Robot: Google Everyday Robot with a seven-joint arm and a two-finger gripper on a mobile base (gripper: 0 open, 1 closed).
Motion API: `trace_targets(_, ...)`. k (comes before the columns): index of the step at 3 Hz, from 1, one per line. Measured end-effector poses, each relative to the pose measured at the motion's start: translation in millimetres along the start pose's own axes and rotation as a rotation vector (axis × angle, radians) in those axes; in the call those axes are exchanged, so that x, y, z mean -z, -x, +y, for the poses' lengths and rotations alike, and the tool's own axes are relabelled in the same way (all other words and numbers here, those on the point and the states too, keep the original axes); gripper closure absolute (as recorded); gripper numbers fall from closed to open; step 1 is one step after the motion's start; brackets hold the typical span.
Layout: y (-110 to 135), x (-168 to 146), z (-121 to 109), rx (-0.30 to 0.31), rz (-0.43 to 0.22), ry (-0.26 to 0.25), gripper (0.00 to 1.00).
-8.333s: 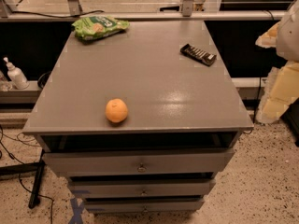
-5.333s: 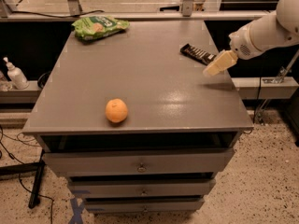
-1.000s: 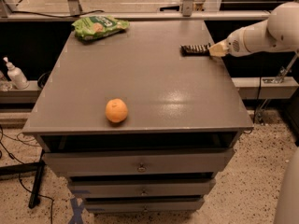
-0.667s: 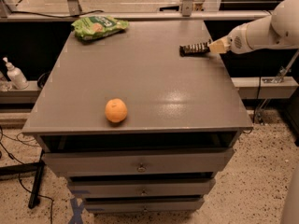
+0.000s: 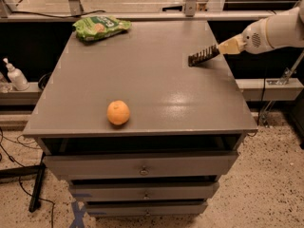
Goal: Move rxbar chocolate near orange
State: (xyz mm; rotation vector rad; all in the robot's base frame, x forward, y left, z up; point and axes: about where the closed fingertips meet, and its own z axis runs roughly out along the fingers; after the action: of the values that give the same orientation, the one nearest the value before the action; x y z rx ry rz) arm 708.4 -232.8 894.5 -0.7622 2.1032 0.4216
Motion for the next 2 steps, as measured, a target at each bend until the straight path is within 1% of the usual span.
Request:
trace_targets(1,-9.6,29.0,24.0,-0.004,0.043,0.048,1.0)
trace_targets(2,-23.3,60.2,54.2,-0.008,0.089,0.103,1.0)
